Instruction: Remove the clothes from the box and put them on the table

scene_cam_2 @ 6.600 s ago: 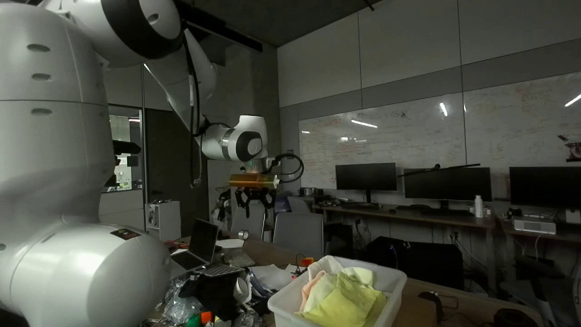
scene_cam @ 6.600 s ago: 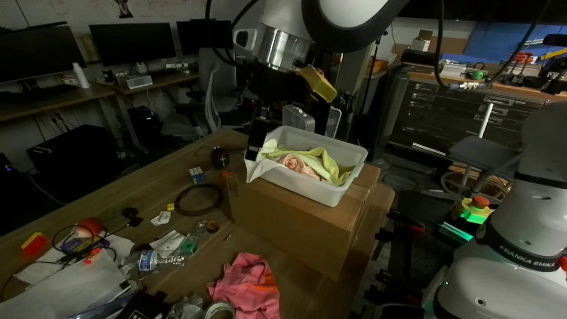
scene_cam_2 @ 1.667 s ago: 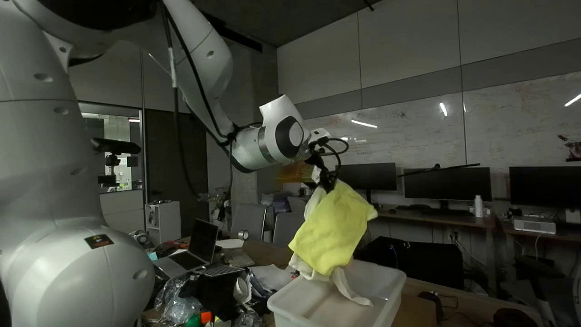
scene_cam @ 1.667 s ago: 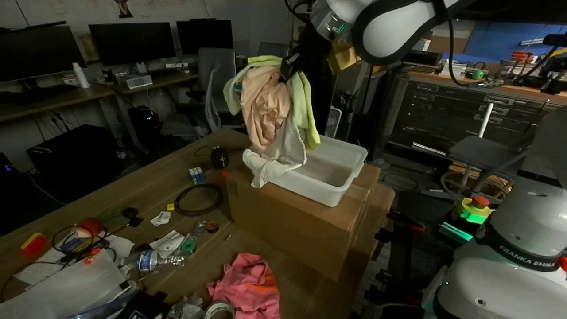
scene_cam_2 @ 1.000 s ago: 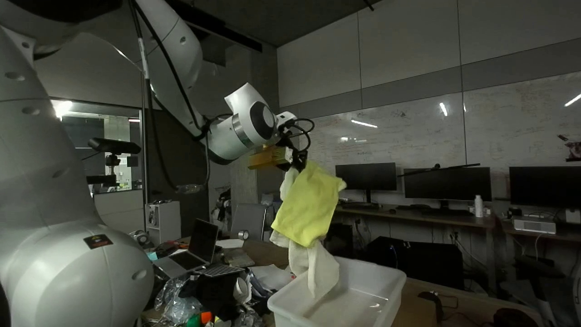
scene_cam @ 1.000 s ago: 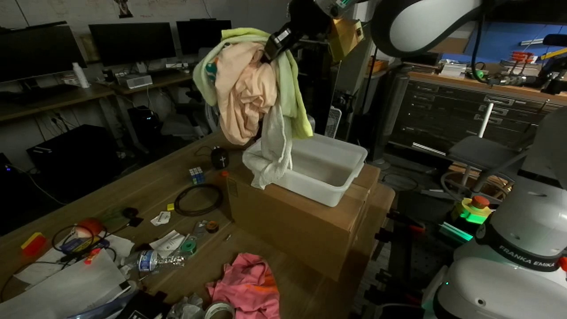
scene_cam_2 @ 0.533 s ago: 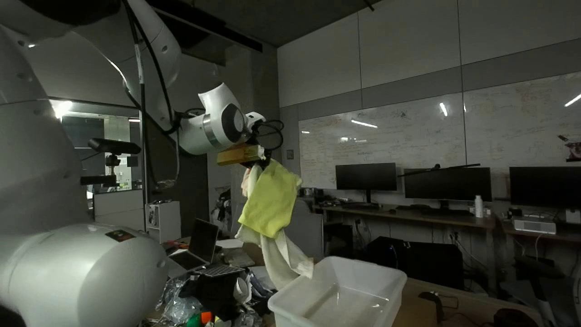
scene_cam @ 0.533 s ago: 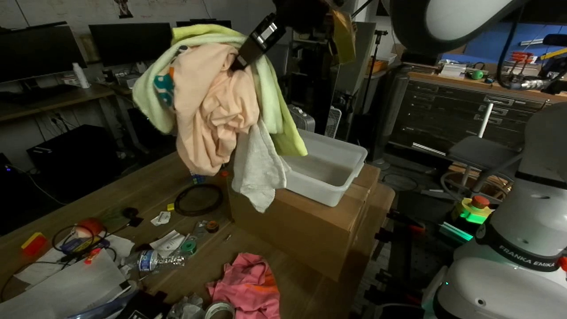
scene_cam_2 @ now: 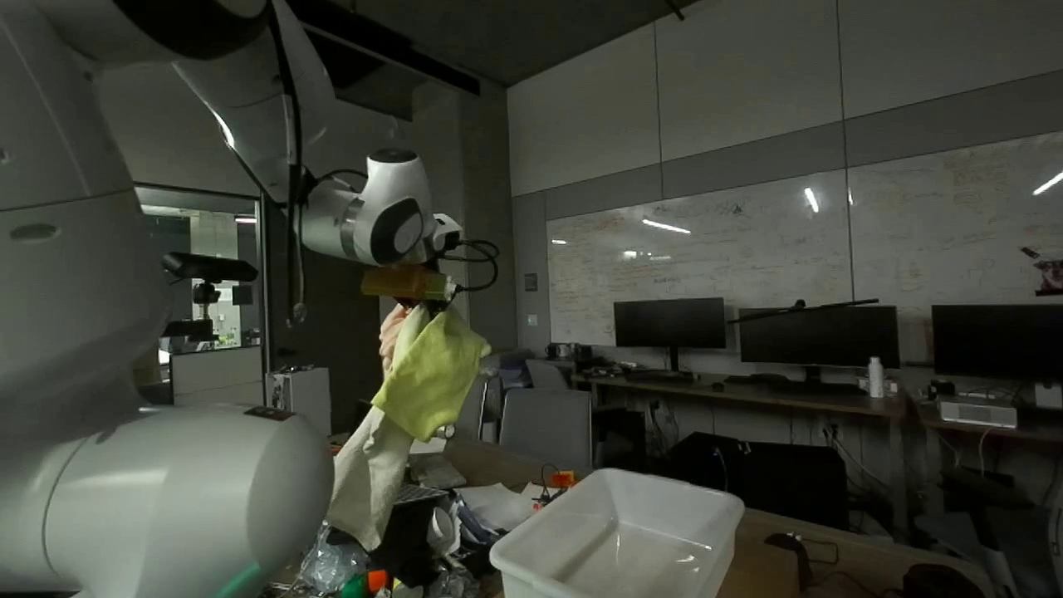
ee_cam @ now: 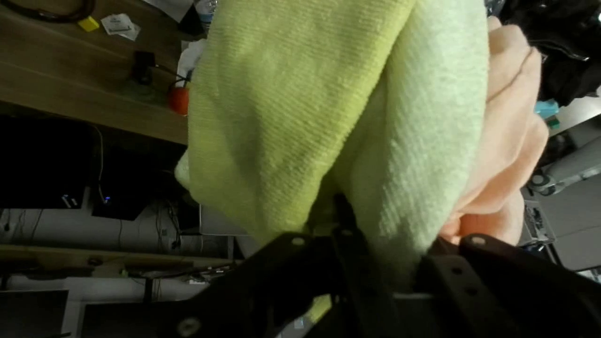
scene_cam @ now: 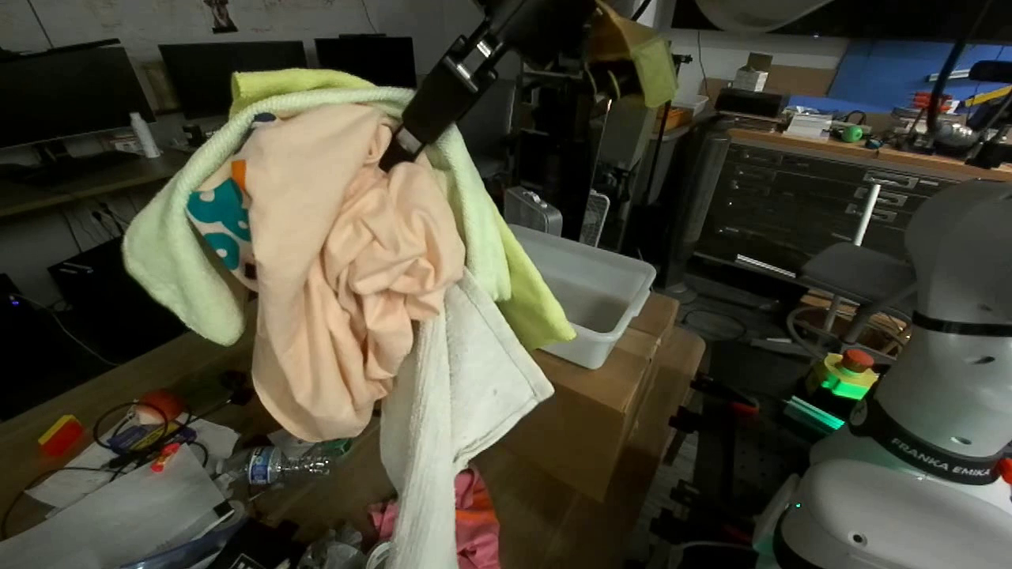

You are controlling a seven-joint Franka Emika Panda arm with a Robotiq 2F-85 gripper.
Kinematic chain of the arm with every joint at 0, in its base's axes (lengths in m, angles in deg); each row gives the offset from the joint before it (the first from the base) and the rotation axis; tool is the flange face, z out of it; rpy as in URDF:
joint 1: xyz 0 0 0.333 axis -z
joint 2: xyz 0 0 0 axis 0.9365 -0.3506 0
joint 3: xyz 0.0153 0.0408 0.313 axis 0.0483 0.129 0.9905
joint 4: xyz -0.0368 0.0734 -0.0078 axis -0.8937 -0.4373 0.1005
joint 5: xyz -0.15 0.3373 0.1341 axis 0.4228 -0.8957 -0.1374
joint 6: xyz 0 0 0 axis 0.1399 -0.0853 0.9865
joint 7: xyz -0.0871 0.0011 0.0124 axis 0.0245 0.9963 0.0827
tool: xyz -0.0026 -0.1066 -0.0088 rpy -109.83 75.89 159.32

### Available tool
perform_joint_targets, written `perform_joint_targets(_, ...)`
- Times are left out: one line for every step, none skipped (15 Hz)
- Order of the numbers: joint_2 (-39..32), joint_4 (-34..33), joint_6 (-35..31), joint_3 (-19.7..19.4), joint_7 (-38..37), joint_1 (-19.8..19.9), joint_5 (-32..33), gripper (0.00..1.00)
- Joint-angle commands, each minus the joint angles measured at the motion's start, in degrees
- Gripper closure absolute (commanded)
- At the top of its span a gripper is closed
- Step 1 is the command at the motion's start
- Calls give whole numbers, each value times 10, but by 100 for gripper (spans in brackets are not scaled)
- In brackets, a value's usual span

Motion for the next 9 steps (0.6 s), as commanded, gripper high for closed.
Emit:
perform_joint_targets(-32,-38,0,24,11,44,-9,96)
perform_joint_targets(-39,-41,-3,32,6,59,-4,96)
perform_joint_targets(-47,-44,-1,40,6,72,2,93)
perform_joint_targets(-54,-48,7,46,7,85,7,59)
perform_joint_targets(-59,-50,13,56,2,101,19,58)
perform_joint_targets(-65,-52,15,63,1,113,26,53)
perform_joint_targets(-69,-53,16,70,-1,124,33,45)
perform_joint_targets(-70,-55,24,76,0,134,40,37)
perform_joint_targets(-71,-56,28,81,0,143,48,31)
